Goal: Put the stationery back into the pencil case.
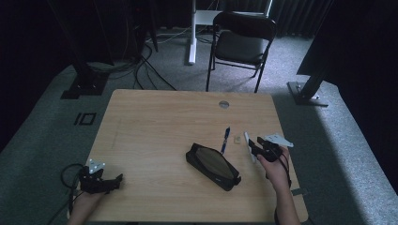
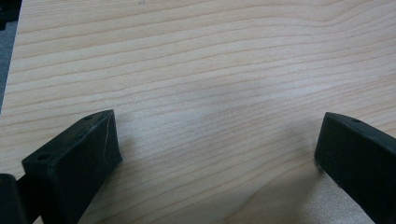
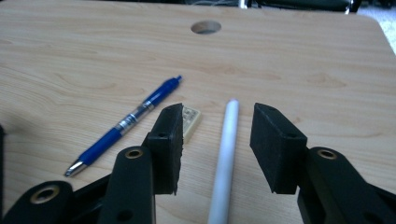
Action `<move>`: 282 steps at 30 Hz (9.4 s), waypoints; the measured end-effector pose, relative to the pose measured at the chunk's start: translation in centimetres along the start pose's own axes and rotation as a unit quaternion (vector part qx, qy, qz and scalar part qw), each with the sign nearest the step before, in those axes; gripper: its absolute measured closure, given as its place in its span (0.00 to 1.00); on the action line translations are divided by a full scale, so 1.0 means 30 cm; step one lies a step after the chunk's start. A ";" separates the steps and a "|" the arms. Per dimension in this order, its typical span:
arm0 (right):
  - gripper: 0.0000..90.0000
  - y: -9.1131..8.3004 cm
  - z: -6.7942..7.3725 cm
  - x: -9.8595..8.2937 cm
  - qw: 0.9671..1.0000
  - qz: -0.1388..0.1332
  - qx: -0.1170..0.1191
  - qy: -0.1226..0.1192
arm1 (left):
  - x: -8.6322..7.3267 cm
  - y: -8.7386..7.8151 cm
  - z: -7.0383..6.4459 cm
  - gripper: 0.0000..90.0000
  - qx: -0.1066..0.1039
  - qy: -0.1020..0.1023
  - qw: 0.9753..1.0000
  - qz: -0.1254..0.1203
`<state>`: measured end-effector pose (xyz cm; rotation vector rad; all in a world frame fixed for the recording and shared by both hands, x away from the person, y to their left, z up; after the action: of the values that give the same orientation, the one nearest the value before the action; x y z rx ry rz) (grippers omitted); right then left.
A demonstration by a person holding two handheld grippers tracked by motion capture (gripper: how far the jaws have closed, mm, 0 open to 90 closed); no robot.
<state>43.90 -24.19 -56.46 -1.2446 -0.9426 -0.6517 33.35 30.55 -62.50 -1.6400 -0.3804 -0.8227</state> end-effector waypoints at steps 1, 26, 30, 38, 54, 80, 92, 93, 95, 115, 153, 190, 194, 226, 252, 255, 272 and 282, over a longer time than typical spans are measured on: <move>0.62 0.008 -0.003 -0.006 1.000 0.004 -0.001 0.000 | 0.000 0.000 0.000 0.00 0.000 0.000 1.000 0.001; 0.70 0.121 -0.028 -0.122 0.996 0.077 -0.031 -0.014 | 0.000 0.000 0.000 0.00 0.000 0.000 1.000 0.000; 0.71 0.127 -0.029 -0.128 0.995 0.087 -0.037 -0.027 | 0.000 0.000 0.000 0.00 0.000 0.000 1.000 0.000; 0.73 0.134 -0.024 -0.125 0.994 0.095 -0.041 -0.026 | 0.000 0.000 0.000 0.00 0.000 0.000 1.000 0.000; 0.87 0.127 -0.054 -0.113 0.990 0.119 -0.075 0.029 | 0.000 0.000 0.000 0.00 0.000 0.000 1.000 0.000; 0.87 -0.018 0.018 0.086 0.998 0.058 -0.021 0.016 | 0.000 0.000 0.000 0.00 0.000 0.000 1.000 0.000; 0.87 -0.068 0.082 0.138 0.999 0.039 0.011 -0.002 | 0.000 0.000 0.000 0.00 0.000 0.000 1.000 0.000; 0.87 -0.073 0.089 0.142 0.999 0.038 0.014 -0.003 | 0.000 0.000 0.000 0.00 0.000 0.000 1.000 0.000; 0.87 -0.083 0.105 0.150 0.999 0.038 0.022 -0.006 | 0.000 0.000 0.000 0.00 0.000 0.000 1.000 0.000; 0.87 -0.179 0.285 0.215 0.993 0.018 0.108 -0.041 | 0.000 0.000 0.000 0.00 0.000 0.000 1.000 0.000; 0.87 -0.222 0.506 0.132 0.965 0.062 0.218 -0.132 | 0.000 0.000 0.000 0.00 0.000 0.000 1.000 0.000; 0.87 -0.136 0.549 0.011 0.946 0.144 0.230 -0.174 | 0.000 0.000 0.000 0.00 0.000 0.000 1.000 0.000; 0.87 -0.129 0.553 0.004 0.945 0.149 0.230 -0.177 | 0.000 0.000 0.000 0.00 0.000 0.000 1.000 0.000; 0.87 -0.063 0.593 -0.056 0.934 0.198 0.203 -0.219 | 0.000 0.000 0.000 0.00 0.000 0.000 1.000 0.001; 0.87 0.005 0.625 -0.111 0.922 0.234 0.181 -0.249 | 0.000 0.000 0.000 0.00 0.000 0.000 1.000 0.000; 0.87 0.008 0.627 -0.116 0.922 0.237 0.180 -0.248 | 0.000 0.000 0.000 0.00 0.000 0.000 1.000 0.000; 0.85 -0.016 0.624 -0.078 0.927 0.220 0.192 -0.238 | 0.000 0.000 0.000 0.00 0.000 0.000 1.000 0.000; 0.84 -0.047 0.620 -0.025 0.934 0.193 0.206 -0.219 | 0.000 0.000 0.000 0.00 0.000 0.000 1.000 0.000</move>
<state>37.98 -6.50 -55.57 -1.1628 -1.0877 0.1450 33.35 30.56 -62.49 -1.6397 -0.3800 -0.8223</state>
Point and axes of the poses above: each handheld gripper's, and its own axes: y roughly forward along the jaws, x roughly out of its top, z roughly to its left, the point moved 10 cm from there along y, roughly forward along the jaws, and after that the axes turned 5 degrees about -x, right-handed, at the moved point
